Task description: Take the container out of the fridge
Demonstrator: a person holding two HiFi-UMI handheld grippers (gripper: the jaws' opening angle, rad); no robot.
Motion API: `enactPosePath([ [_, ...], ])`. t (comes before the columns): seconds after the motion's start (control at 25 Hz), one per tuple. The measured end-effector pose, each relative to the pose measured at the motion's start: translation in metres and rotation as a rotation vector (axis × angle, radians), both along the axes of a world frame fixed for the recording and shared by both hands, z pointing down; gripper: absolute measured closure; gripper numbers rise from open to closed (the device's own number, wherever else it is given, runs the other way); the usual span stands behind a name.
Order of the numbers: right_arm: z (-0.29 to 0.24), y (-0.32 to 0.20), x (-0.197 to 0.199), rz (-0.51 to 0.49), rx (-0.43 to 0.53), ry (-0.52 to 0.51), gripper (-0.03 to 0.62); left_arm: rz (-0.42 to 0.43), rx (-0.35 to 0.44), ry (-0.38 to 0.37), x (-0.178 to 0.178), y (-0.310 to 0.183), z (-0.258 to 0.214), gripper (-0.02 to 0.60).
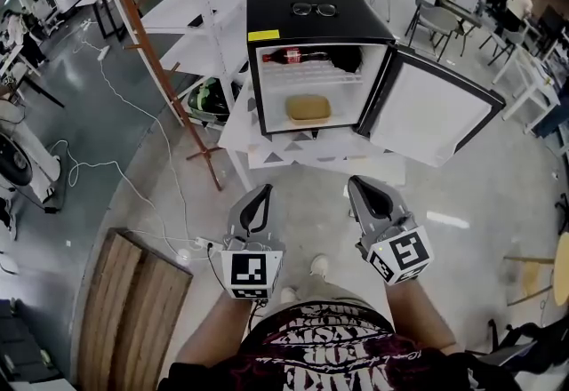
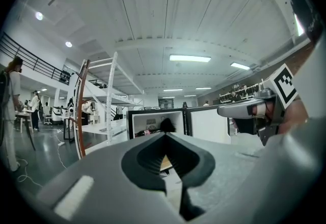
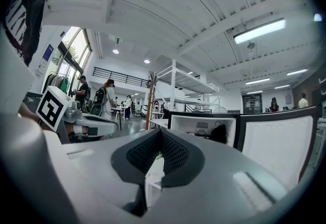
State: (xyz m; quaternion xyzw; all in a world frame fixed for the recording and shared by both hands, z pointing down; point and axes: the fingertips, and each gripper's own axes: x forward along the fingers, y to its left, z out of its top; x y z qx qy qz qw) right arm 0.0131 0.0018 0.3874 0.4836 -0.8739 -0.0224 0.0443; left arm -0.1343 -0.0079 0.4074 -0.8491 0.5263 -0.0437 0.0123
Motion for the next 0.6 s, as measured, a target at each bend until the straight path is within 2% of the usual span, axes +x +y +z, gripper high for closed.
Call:
enactPosePath([
  [0.6,0.0031,-0.0062,0.0027,0.003,-0.004,-0.016,0.569,0.016,-0.009,-0.021,0.0047,-0.0029,0.0033,0.581],
])
